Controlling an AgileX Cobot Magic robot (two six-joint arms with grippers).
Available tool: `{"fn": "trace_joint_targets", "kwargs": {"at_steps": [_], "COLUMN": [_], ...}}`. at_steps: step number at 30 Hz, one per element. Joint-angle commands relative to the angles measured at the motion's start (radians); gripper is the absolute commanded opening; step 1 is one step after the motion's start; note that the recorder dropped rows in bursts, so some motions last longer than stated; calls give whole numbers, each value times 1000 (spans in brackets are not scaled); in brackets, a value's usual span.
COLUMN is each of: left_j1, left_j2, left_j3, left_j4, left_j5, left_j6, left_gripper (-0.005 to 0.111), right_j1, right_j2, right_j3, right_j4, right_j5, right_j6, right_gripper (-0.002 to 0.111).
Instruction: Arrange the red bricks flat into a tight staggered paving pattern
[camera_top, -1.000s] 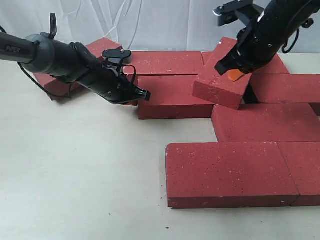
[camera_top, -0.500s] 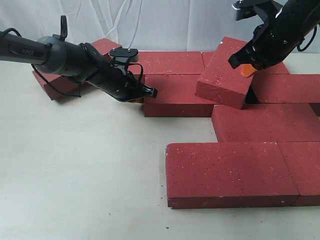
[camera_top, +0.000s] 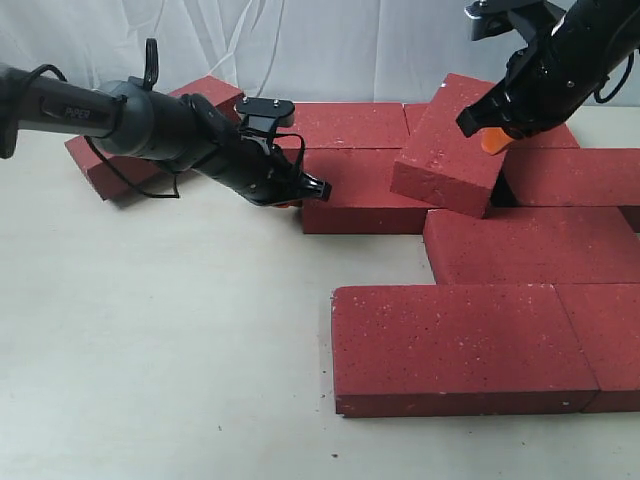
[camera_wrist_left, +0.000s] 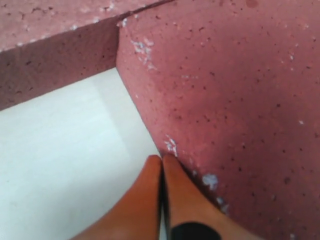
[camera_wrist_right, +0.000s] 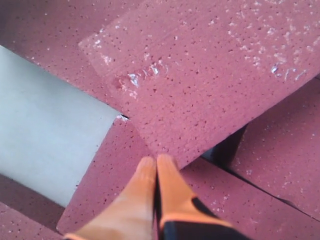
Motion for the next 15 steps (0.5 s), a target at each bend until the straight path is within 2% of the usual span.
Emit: {"fn": "trace_joint_targets", "kwargs": {"at_steps": [1,6,15], "left_j1": [-18,-27,-66], "left_j2": [26,65,75], "left_j3": [-29,-66,-93], "left_j4": [-37,-30,-37], "left_j5": [4,48,32], "left_j6": [-5,-5,-5], "left_gripper": [0,0,0], "right_j1": [-6,-6,-6], "right_j2": [-9,-9,-9], "right_j3": [2,2,2], "right_j4": [9,9,9], "right_j5": [-9,-11,-13], "right_j6": [2,2,2], "right_gripper": [-1,-1,-1]}}
